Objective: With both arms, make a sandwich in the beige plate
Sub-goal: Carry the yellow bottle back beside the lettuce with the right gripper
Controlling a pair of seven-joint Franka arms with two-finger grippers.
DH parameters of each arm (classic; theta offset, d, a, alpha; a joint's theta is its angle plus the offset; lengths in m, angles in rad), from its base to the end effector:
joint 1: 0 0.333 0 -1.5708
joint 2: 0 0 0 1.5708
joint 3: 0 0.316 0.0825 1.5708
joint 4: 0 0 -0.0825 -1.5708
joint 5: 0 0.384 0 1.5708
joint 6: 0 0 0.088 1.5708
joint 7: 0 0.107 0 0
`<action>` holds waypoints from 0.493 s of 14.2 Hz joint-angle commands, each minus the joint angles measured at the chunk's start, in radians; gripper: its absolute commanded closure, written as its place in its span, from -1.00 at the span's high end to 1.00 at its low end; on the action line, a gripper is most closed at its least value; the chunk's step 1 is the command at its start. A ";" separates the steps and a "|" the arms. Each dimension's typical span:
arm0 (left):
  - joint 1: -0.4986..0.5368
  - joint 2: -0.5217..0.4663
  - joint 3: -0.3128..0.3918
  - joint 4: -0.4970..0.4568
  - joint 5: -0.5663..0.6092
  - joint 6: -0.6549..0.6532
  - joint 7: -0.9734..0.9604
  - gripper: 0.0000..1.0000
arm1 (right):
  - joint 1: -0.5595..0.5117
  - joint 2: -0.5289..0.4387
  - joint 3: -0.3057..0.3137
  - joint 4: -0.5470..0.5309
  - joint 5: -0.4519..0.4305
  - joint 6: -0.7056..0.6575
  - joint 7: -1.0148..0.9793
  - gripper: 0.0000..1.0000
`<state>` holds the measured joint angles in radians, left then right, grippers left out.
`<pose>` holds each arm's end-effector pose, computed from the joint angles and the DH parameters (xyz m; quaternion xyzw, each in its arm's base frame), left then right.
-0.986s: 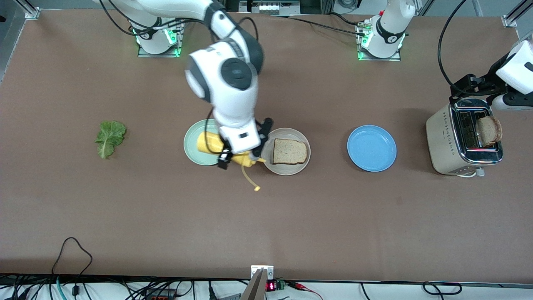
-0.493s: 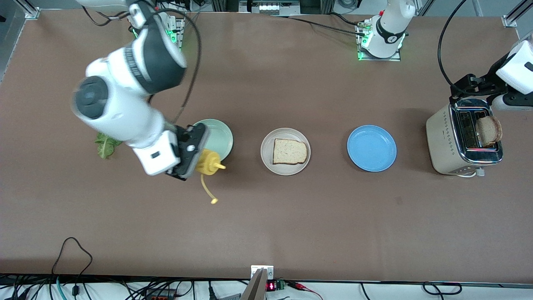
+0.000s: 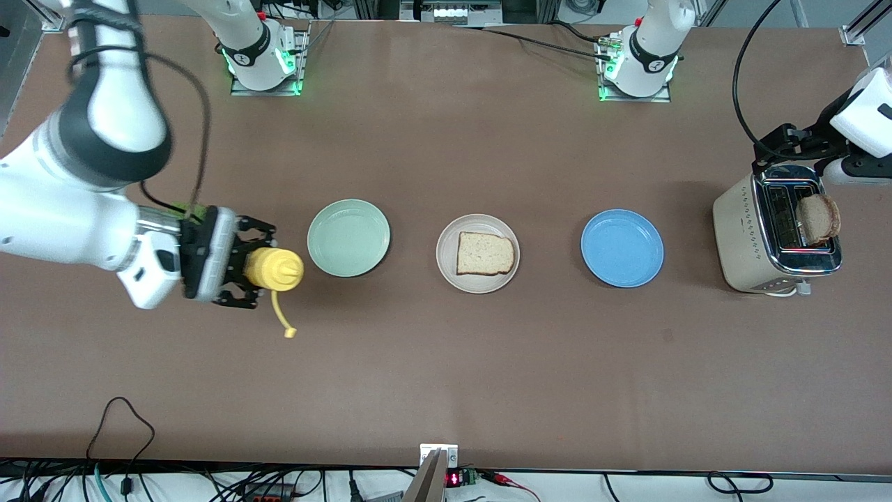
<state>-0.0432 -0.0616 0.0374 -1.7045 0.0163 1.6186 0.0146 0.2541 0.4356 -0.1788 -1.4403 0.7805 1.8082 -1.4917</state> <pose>0.5372 -0.0009 0.5990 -0.9998 0.0107 0.0122 0.0069 0.6771 0.1307 0.4577 -0.7312 -0.5955 -0.1949 0.2697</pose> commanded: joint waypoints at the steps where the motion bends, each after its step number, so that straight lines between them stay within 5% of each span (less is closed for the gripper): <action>1: 0.000 -0.009 0.001 -0.004 0.016 -0.002 0.019 1.00 | -0.081 -0.110 0.021 -0.217 0.159 0.007 -0.224 -0.22; 7: 0.000 -0.009 0.001 -0.004 0.016 -0.002 0.019 1.00 | -0.231 -0.114 0.019 -0.457 0.390 -0.069 -0.620 -0.22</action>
<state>-0.0432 -0.0616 0.0374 -1.7045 0.0163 1.6186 0.0146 0.0715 0.3676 -0.1787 -1.7909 1.0951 1.7637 -1.9993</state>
